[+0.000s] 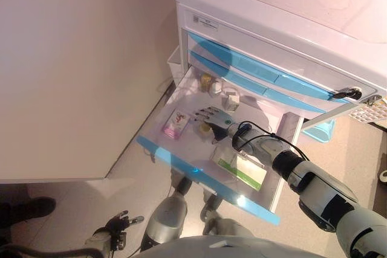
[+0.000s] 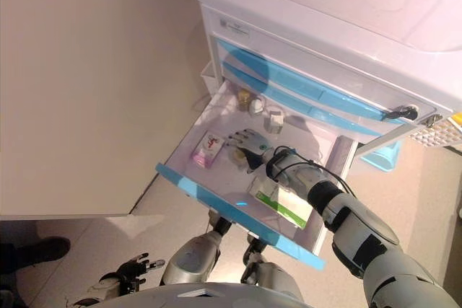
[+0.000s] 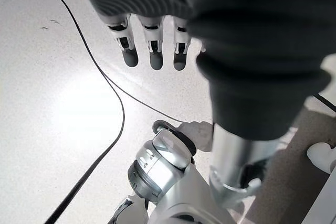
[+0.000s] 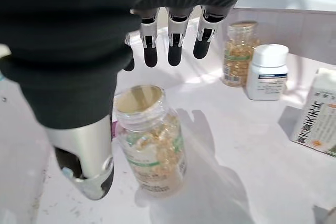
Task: Open the drawer and pick up the medicine
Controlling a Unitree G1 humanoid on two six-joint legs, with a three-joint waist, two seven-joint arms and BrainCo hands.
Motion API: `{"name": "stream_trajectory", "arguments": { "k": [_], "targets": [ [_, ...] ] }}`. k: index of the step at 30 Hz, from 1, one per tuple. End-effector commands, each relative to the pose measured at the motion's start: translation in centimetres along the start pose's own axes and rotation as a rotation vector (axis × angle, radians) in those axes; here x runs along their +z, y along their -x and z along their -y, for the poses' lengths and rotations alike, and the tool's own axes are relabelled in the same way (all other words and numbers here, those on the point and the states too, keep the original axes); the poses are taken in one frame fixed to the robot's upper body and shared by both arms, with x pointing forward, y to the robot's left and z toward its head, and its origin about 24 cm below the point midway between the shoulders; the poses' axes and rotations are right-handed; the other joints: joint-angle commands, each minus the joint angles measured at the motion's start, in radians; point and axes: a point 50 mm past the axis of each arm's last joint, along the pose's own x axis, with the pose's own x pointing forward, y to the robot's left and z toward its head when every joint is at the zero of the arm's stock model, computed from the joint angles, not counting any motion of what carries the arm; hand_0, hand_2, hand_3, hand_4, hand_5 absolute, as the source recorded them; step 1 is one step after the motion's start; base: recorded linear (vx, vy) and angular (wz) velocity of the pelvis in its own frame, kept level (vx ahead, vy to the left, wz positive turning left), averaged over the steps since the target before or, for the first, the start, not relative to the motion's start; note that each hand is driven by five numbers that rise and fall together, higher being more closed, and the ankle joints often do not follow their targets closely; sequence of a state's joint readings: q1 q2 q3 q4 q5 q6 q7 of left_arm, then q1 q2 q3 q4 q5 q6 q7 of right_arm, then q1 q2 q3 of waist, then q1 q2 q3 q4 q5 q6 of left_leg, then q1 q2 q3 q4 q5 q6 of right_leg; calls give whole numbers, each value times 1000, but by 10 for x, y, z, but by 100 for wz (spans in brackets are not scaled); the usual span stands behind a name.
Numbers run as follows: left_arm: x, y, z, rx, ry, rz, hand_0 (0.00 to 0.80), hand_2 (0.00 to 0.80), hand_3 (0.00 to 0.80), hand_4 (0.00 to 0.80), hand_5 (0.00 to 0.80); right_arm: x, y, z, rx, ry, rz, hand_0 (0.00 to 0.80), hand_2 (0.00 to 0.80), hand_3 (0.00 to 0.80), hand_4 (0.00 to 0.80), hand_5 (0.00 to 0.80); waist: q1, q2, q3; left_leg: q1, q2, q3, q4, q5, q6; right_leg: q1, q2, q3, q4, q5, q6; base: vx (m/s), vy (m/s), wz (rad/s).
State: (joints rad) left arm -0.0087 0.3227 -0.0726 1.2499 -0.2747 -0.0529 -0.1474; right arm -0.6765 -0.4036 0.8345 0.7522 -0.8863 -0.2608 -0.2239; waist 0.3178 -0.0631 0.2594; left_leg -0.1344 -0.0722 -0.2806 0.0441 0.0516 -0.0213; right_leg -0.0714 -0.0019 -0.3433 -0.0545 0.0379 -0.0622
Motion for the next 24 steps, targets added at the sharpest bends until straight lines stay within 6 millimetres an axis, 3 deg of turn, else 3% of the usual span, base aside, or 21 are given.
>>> {"name": "stream_trajectory", "arguments": {
  "k": [1,18,19,24],
  "targets": [
    [-12,2,-5,10,-38,-42,0,0,0,0,0,17,-11,12,-68,5,59,0,0,0,0,0,16,-26,19,-1,-38,2,-72,-11,13,47,-16,-8,104,-109,64,0,0,0],
    [-10,2,-5,7,-39,-35,0,0,0,0,0,15,-13,13,-79,0,39,0,0,0,0,0,19,-28,26,1,-39,1,-71,-12,15,49,-14,-10,106,-108,63,0,0,0],
    [-10,2,-5,7,-39,-35,0,0,0,0,0,15,-13,13,-81,-2,38,60,60,60,60,60,19,-28,26,1,-39,1,-71,-12,15,48,-14,-10,106,-108,63,0,0,0],
    [-9,2,-6,5,-38,-33,0,0,0,0,0,15,-12,11,-82,1,38,163,163,163,163,163,21,-27,26,3,-38,0,-74,-10,16,51,-14,-11,103,-106,64,0,0,0]
  ]
}}
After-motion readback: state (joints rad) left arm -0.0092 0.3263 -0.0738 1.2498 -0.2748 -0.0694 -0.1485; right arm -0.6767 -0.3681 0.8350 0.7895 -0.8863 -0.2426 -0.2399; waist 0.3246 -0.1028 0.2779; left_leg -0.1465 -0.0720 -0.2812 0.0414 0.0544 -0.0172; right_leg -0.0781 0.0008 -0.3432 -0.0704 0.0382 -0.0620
